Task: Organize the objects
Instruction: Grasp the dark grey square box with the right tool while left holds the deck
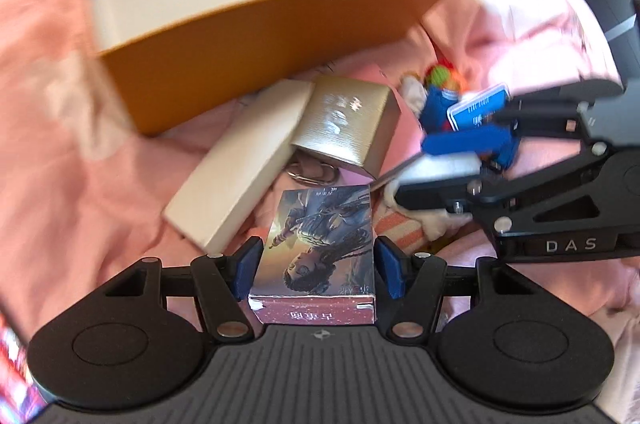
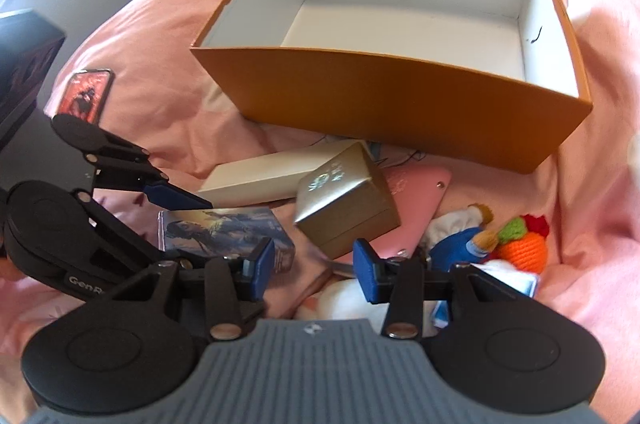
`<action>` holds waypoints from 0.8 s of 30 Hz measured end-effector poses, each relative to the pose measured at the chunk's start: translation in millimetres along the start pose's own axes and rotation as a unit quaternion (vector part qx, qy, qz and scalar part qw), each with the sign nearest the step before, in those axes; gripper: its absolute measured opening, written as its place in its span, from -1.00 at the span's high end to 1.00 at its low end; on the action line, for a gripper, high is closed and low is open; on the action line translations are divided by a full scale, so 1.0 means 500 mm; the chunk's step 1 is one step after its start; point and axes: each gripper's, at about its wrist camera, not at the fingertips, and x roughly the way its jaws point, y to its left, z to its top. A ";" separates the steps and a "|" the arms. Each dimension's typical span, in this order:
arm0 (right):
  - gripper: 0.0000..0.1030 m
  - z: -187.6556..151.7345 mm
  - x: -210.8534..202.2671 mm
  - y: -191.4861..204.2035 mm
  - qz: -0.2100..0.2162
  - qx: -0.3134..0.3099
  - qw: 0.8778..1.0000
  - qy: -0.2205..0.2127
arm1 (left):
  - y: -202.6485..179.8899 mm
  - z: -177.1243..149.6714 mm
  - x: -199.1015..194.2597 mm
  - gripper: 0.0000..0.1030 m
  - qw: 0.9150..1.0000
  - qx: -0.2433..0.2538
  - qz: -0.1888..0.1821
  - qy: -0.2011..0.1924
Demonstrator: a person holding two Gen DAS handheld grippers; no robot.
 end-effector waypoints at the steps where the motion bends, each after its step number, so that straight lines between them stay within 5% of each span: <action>1: 0.10 0.000 -0.001 0.001 0.016 0.009 1.000 0.007 | 0.002 -0.006 -0.008 -0.34 1.000 -0.012 0.008 -0.011; 4: 0.07 0.003 0.005 0.005 0.066 0.045 0.996 0.038 | 0.008 -0.024 -0.034 -0.33 0.998 -0.035 0.041 -0.037; 10: -0.43 0.011 0.050 0.015 0.128 0.138 0.975 0.115 | 0.034 -0.057 -0.056 -0.33 0.994 -0.067 0.066 -0.053; 17: -0.64 0.001 0.109 0.023 0.133 0.203 0.952 0.187 | 0.039 -0.086 -0.062 -0.32 0.996 -0.040 0.075 -0.037; 24: -0.69 0.005 0.145 0.028 0.127 0.217 0.944 0.215 | 0.045 -0.089 -0.048 -0.32 0.997 -0.014 0.074 0.005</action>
